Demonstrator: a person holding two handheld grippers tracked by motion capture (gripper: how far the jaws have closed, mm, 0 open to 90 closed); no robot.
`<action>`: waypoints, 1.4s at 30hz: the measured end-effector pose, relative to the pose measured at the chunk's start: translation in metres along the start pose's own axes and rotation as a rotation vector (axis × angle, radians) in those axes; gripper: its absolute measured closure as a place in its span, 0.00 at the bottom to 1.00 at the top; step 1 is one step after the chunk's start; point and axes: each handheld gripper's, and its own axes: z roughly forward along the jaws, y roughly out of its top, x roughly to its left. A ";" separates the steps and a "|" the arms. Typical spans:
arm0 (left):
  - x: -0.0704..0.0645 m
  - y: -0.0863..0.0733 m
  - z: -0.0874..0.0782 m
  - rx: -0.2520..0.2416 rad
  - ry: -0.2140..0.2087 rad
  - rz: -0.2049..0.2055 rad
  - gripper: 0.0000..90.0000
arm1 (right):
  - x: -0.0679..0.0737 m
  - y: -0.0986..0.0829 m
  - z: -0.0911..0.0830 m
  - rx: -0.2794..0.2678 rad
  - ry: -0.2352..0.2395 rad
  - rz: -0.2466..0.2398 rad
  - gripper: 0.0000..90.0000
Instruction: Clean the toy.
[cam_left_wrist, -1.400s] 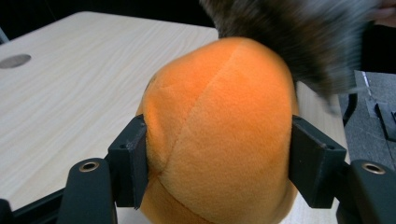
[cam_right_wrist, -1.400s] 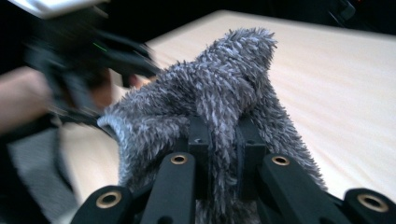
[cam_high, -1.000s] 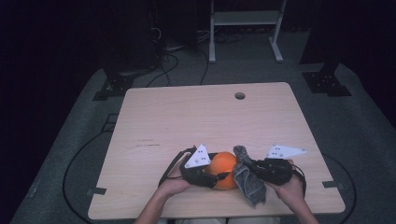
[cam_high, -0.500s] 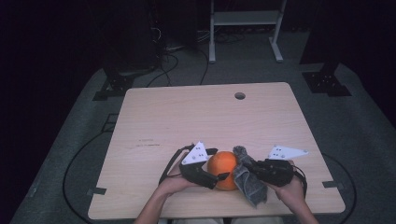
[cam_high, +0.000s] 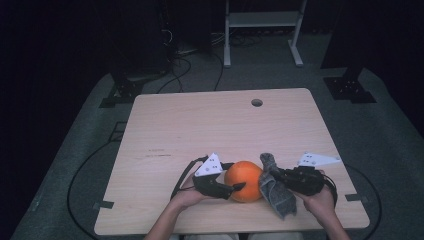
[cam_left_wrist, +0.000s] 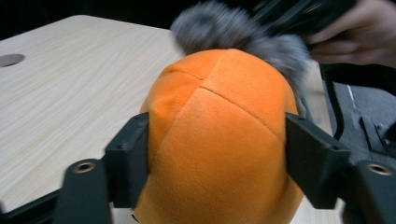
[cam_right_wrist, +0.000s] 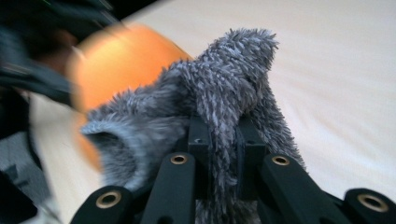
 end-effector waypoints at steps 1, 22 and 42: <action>-0.001 0.001 0.001 -0.003 0.014 -0.004 0.36 | 0.006 0.006 -0.004 -0.022 0.011 -0.017 0.88; -0.005 -0.006 0.017 0.076 -0.017 0.029 0.21 | 0.010 0.002 0.004 -0.014 0.008 -0.040 0.88; -0.023 0.012 0.010 0.086 0.101 0.122 0.41 | 0.025 0.014 -0.002 -0.035 -0.034 -0.103 0.88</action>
